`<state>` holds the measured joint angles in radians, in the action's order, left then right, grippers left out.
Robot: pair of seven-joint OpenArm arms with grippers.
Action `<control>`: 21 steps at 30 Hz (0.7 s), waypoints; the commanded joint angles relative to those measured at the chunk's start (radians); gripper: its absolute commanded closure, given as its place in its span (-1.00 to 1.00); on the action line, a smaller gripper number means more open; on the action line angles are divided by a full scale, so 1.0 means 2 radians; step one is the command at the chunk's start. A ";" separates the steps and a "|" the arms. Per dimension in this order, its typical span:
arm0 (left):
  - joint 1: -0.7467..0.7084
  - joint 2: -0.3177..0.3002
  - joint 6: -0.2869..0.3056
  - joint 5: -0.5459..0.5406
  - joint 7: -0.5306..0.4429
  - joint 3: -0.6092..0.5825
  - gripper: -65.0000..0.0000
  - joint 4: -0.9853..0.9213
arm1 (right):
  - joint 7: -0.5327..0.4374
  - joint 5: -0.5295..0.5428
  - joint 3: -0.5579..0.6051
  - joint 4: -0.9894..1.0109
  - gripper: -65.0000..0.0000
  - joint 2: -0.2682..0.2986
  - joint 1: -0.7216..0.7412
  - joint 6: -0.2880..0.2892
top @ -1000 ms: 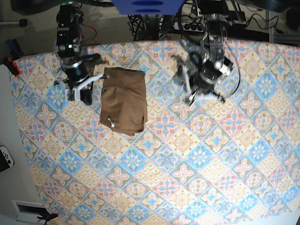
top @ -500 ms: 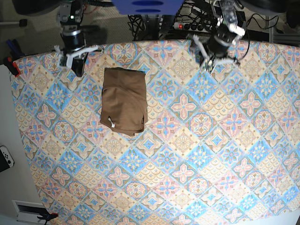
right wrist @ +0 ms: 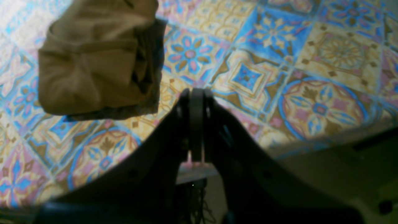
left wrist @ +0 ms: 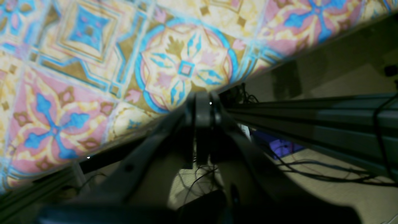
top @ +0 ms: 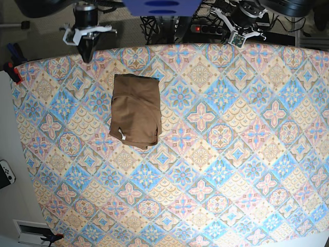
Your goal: Layout the t-shirt on the table in an organized manner, then fold the t-shirt properly
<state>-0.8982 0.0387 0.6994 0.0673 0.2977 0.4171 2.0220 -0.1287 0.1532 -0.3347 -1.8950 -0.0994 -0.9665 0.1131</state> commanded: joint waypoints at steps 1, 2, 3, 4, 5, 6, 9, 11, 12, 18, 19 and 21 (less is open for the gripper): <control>-0.011 -0.001 -0.001 -0.003 -0.009 0.001 1.00 -0.003 | -0.015 0.002 -0.002 0.001 1.00 -0.002 -0.017 0.001; -0.012 -0.001 -0.001 0.000 -0.009 0.001 1.00 -0.012 | -0.023 0.002 -0.002 0.007 1.00 -0.004 -0.023 0.001; -0.012 -0.001 -0.001 0.000 -0.010 0.000 1.00 -0.022 | -0.030 0.002 -0.002 0.014 1.00 -0.006 -0.030 0.001; -0.012 -0.001 -0.001 0.000 -0.010 0.000 1.00 -0.033 | -0.034 0.002 -0.002 0.023 1.00 -0.006 -0.037 0.001; -0.011 -0.001 -0.001 0.000 -0.010 0.000 1.00 -0.045 | -0.037 0.002 -0.002 0.032 1.00 -0.006 -0.040 0.001; -0.009 -0.001 -0.001 0.000 -0.010 0.000 1.00 -0.057 | -0.040 0.002 -0.002 0.043 1.00 -0.006 -0.044 0.001; 0.004 -0.009 -0.001 0.001 -0.010 -0.001 1.00 -0.098 | -0.043 0.002 -0.002 0.088 1.00 -0.008 -0.046 0.001; 0.018 -0.009 -0.001 0.001 -0.010 0.002 1.00 -0.129 | -0.043 0.002 -0.002 0.122 1.00 -0.008 -0.043 0.001; 0.023 -0.012 -0.001 0.001 -0.010 0.002 1.00 -0.144 | -0.043 0.002 -0.002 0.142 1.00 -0.008 -0.043 0.001; 0.066 -0.023 -0.001 0.045 -0.058 0.003 1.00 -0.262 | -0.043 0.002 -0.002 0.256 1.00 -0.006 -0.043 0.001; 0.074 -0.023 -0.001 0.063 -0.086 0.004 1.00 -0.294 | -0.043 0.002 -0.002 0.273 1.00 -0.006 -0.043 0.001; 0.094 -0.019 -0.001 0.095 -0.132 0.018 1.00 -0.350 | -0.043 0.002 -0.002 0.299 1.00 -0.006 -0.030 0.001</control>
<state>-0.6861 0.0002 0.6952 0.2676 0.0257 0.4488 1.3094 -0.1864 0.1528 -0.3359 -1.2835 -0.1112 -1.0153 0.1120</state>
